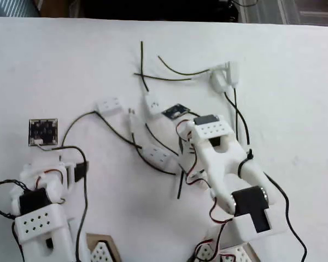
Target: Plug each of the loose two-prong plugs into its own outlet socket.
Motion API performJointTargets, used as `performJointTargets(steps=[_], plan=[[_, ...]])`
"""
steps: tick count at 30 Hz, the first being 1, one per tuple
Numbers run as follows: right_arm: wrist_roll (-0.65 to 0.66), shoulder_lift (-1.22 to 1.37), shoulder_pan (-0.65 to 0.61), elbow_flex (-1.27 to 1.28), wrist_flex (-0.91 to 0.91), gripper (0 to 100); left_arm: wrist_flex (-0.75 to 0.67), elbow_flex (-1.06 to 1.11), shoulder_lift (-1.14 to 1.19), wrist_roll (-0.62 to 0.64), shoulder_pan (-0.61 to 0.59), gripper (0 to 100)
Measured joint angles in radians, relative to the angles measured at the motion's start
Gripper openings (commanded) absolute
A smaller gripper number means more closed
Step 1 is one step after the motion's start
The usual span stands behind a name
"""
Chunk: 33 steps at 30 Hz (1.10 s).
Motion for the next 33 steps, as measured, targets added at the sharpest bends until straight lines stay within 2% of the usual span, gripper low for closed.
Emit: performJointTargets(steps=[9, 19, 28, 31, 33], plan=[[0.000, 0.009, -0.005, -0.066, 0.124, 7.6, 0.000, 0.000, 0.000, 0.000, 0.000, 37], [0.000, 0.014, -0.005, -0.066, 0.129, 7.4, 0.000, 0.000, 0.000, -0.005, 0.000, 37], [0.000, 0.129, 0.002, -0.098, 0.129, 7.2, 0.000, 0.003, 0.000, -0.005, 0.000, 37], [0.000, 0.130, 0.005, -0.103, 0.129, 1.7, 0.000, 0.003, 0.000, -0.005, 0.000, 37], [0.000, 0.130, 0.005, -0.103, 0.129, 2.2, 0.000, 0.003, 0.000, -0.005, 0.000, 37]])
